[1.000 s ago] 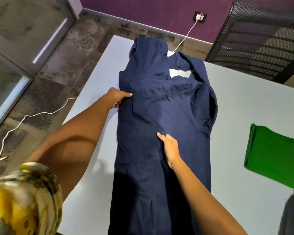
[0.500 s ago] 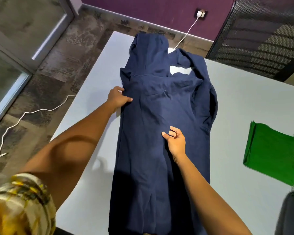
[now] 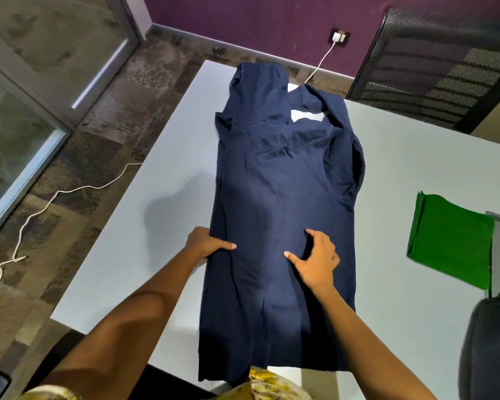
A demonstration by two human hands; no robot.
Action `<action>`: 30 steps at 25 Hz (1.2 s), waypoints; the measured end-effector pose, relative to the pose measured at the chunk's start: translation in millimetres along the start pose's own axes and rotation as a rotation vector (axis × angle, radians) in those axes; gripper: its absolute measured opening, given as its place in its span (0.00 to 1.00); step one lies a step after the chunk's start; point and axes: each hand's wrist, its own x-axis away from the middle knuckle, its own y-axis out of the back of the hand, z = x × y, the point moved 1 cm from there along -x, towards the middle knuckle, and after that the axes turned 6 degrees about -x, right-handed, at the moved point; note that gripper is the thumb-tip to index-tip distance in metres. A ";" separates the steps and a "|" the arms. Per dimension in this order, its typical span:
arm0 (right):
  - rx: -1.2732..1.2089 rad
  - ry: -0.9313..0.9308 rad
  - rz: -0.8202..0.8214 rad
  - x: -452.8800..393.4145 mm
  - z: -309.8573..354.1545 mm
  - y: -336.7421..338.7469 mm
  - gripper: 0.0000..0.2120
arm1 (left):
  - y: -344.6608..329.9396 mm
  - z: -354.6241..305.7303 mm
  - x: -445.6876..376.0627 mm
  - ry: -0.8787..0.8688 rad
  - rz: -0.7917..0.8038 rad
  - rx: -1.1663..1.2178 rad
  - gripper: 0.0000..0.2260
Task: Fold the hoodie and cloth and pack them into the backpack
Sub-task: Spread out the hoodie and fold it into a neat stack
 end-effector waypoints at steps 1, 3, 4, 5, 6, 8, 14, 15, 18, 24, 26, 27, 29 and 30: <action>0.095 -0.024 0.004 8.1 -7.0 4.4 0.42 | -1.4 7.9 6.9 -0.002 0.019 0.008 0.31; 0.193 -0.121 0.054 21.2 -21.0 11.1 0.50 | -0.8 20.5 17.8 -0.019 0.028 0.024 0.23; 0.228 -0.149 0.092 27.2 -27.0 13.5 0.53 | 0.8 27.1 21.1 -0.032 0.021 0.034 0.18; 0.267 -0.147 0.135 32.8 -31.1 15.0 0.55 | 2.7 33.5 24.3 -0.043 0.003 0.031 0.15; 0.303 -0.130 0.179 37.3 -32.4 15.6 0.56 | 5.6 39.6 26.5 -0.056 -0.026 0.019 0.14; 0.342 -0.104 0.253 43.1 -28.3 12.4 0.58 | 12.7 51.2 27.1 -0.065 -0.087 -0.008 0.13; 0.368 -0.063 0.360 72.2 3.6 -15.3 0.58 | 46.3 86.5 32.7 0.049 -0.189 0.044 0.13; 0.382 -0.057 0.370 78.1 8.3 -22.1 0.57 | 51.9 92.6 32.9 0.060 -0.217 0.041 0.13; 0.459 -0.054 0.383 91.8 16.4 -36.5 0.55 | 58.7 102.6 36.5 0.076 -0.312 0.001 0.16; 0.380 0.057 0.158 68.4 14.3 -18.8 0.36 | 47.4 56.8 45.5 -0.029 -0.416 -0.270 0.31; 0.292 0.090 0.128 47.1 12.3 -8.5 0.32 | 37.6 27.0 48.4 -0.168 -0.478 -0.290 0.30; 0.244 0.102 0.113 34.1 12.4 -2.6 0.31 | 30.1 12.0 48.8 -0.253 -0.490 -0.304 0.30; 0.174 0.123 0.087 3.9 16.5 10.5 0.29 | 12.7 -15.3 47.3 -0.426 -0.474 -0.342 0.30; 0.149 0.130 0.080 -12.8 20.1 17.5 0.29 | 3.6 -27.7 44.3 -0.502 -0.451 -0.378 0.30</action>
